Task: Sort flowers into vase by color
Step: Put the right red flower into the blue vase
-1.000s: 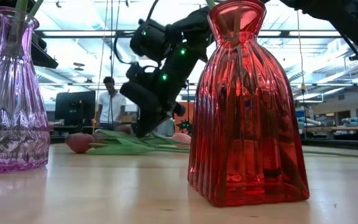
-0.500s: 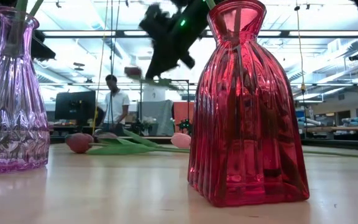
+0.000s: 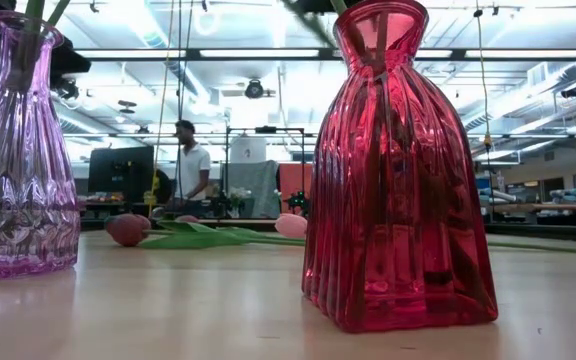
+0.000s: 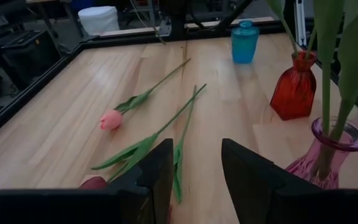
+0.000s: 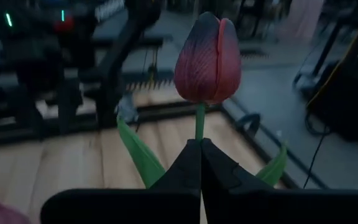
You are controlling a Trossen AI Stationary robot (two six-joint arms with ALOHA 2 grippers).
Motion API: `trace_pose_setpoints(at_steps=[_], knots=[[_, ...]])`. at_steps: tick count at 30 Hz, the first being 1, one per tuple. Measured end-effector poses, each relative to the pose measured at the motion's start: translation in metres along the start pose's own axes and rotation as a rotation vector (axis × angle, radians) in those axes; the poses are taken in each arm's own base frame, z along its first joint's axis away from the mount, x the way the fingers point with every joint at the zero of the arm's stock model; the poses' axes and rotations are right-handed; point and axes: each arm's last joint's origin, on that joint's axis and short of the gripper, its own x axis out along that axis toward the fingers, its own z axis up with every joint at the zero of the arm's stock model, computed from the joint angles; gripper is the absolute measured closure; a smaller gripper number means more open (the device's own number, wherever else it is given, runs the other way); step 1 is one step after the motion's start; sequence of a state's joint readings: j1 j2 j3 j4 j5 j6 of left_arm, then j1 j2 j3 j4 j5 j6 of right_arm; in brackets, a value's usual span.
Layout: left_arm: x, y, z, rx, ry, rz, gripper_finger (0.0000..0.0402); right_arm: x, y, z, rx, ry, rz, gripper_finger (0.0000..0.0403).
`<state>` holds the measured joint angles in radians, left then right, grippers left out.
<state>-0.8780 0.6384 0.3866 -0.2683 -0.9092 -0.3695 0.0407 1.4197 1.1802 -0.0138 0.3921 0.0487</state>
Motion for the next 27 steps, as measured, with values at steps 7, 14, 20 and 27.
trace_pose_setpoints(at_steps=[7, 14, 20, 27], knots=[[0.000, 0.000, 0.000, 0.007, 0.003, 0.001, 0.0260, -0.054, -0.009, -0.012, 0.083, -0.111, 0.056, 0.0398], [-0.001, 0.001, 0.000, 0.009, 0.004, 0.000, 0.0260, -0.097, 0.002, -0.017, 0.067, -0.180, 0.205, 0.0398], [-0.004, 0.005, 0.003, 0.002, -0.018, -0.008, 0.0260, -0.127, 0.004, -0.029, 0.087, -0.237, 0.342, 0.0398], [-0.007, 0.008, 0.005, 0.013, -0.034, -0.017, 0.0260, -0.150, 0.013, -0.055, 0.087, -0.350, 0.576, 0.0398]])
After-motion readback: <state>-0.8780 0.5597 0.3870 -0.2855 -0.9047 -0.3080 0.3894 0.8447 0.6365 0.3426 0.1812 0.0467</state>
